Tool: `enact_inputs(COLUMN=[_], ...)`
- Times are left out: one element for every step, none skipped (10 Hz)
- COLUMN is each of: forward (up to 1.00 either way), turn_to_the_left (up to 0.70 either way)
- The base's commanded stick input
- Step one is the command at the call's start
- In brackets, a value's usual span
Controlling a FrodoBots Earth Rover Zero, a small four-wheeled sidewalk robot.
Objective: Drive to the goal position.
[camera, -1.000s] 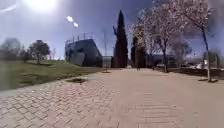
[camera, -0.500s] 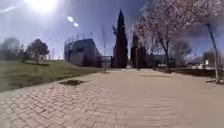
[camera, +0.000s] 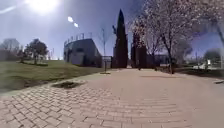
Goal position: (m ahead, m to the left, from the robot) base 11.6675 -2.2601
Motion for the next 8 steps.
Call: enact_inputs(forward=[0.96,0.96,0.96,0.96,0.96,0.96,0.96,0.96], turn_to_the_left=[-0.17,0.0,0.0,0.0,0.0,0.0,0.0,0.0])
